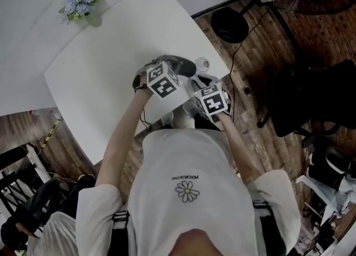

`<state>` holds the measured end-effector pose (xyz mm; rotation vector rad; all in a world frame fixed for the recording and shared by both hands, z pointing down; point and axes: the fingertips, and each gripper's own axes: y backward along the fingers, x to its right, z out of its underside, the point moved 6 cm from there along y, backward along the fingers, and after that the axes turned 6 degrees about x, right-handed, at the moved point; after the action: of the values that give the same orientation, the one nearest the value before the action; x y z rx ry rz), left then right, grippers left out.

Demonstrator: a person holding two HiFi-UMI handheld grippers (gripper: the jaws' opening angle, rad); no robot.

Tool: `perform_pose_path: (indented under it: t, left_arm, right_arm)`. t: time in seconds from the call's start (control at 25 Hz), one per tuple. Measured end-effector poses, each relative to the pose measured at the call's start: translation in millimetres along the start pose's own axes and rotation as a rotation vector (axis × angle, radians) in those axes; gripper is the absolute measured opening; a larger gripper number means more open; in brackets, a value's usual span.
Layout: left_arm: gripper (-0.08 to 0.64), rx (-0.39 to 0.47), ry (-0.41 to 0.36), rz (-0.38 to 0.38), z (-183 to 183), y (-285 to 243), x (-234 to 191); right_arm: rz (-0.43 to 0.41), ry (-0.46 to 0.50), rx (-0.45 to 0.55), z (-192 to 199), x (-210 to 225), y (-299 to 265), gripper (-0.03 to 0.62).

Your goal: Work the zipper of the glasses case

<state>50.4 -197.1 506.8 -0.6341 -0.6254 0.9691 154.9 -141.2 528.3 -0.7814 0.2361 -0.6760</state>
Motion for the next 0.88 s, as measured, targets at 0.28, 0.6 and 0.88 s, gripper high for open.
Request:
perform_pose_path:
  t: [0.28, 0.6, 0.88]
  left_arm:
    - [0.015, 0.318, 0.17, -0.252, -56.1, 72.7, -40.4]
    - [0.014, 0.843, 0.389, -0.667, -99.4, 229.9, -59.8]
    - [0.014, 0.892, 0.387, -1.026, -73.1, 306.6, -36.2]
  right_arm:
    - [0.166, 0.058, 0.255, -83.8, 49.1, 53.7, 0.062]
    - [0.221, 0.118, 0.788, -213.0, 34.1, 135.4, 0.009]
    - [0.091, 0.178, 1.03, -253.0, -20.5, 156.9, 0.008]
